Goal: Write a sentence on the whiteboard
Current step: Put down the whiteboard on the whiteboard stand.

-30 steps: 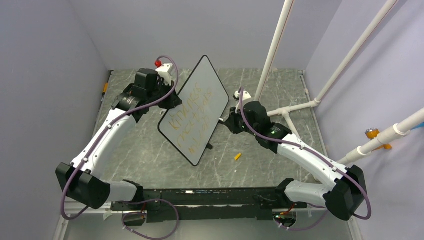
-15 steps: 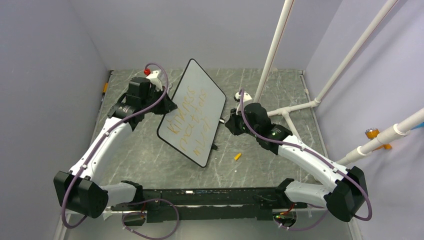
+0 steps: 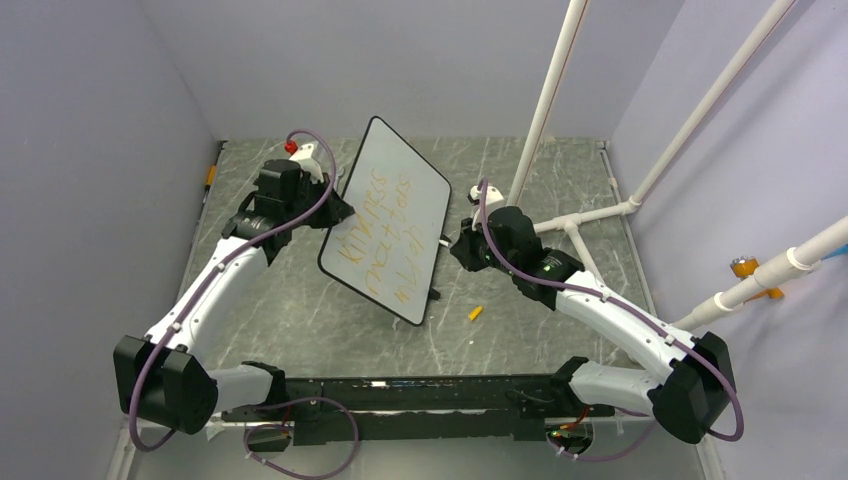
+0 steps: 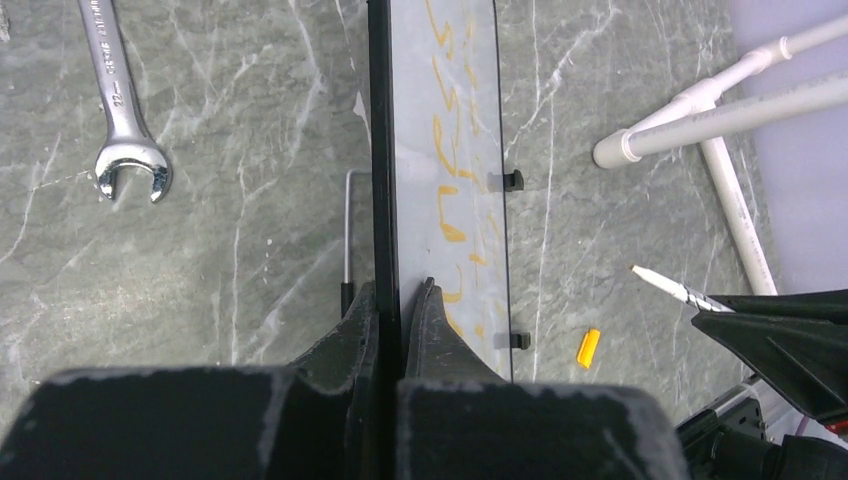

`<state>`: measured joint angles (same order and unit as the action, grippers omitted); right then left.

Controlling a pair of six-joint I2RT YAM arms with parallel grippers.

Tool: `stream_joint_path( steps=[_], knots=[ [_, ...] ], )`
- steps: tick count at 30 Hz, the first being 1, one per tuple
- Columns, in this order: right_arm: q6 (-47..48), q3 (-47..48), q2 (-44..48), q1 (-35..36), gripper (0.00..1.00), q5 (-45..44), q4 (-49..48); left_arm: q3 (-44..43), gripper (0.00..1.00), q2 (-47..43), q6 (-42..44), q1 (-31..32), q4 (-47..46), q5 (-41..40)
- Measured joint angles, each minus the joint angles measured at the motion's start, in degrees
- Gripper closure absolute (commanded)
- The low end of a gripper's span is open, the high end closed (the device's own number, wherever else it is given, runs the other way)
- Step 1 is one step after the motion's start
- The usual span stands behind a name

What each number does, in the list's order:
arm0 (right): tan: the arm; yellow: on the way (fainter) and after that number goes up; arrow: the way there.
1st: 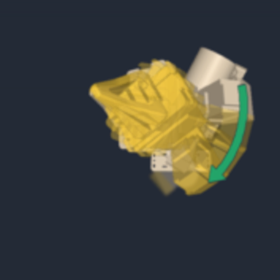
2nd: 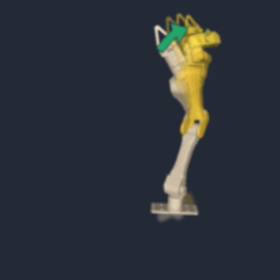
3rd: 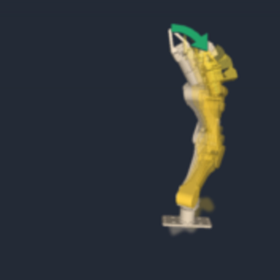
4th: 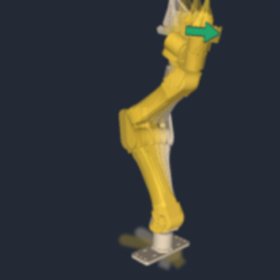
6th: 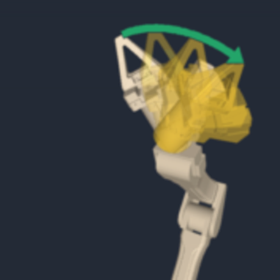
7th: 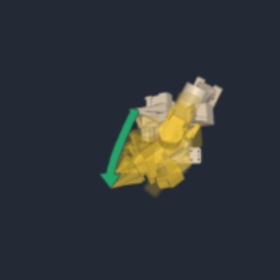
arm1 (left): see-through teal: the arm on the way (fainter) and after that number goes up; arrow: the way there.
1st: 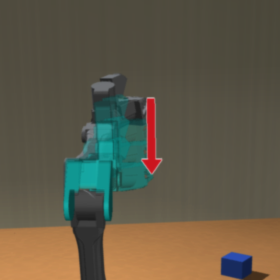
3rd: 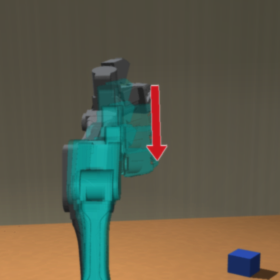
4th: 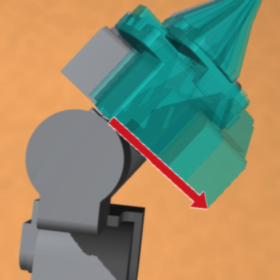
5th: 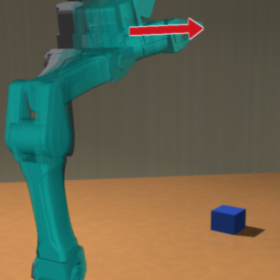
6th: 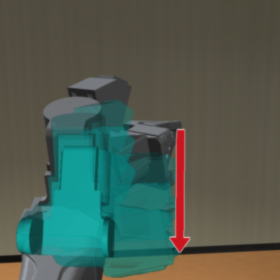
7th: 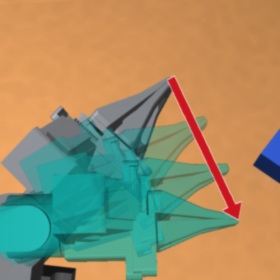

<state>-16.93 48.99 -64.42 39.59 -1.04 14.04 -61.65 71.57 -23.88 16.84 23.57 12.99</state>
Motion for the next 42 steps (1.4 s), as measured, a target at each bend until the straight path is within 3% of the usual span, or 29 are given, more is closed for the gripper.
stream_joint_path(
  steps=[19, 42],
  knots=[
    [0.42, -0.04, -0.5, -0.02, 1.0, -0.44, -0.37, 4.61, 1.0, 1.7, -5.42, 2.99, -8.17, -1.79],
    [0.42, -0.85, -0.55, -0.17, 1.0, -0.52, -0.79, 7.06, 0.71, 1.9, -4.39, 4.48, -5.75, -8.79]
  ],
)
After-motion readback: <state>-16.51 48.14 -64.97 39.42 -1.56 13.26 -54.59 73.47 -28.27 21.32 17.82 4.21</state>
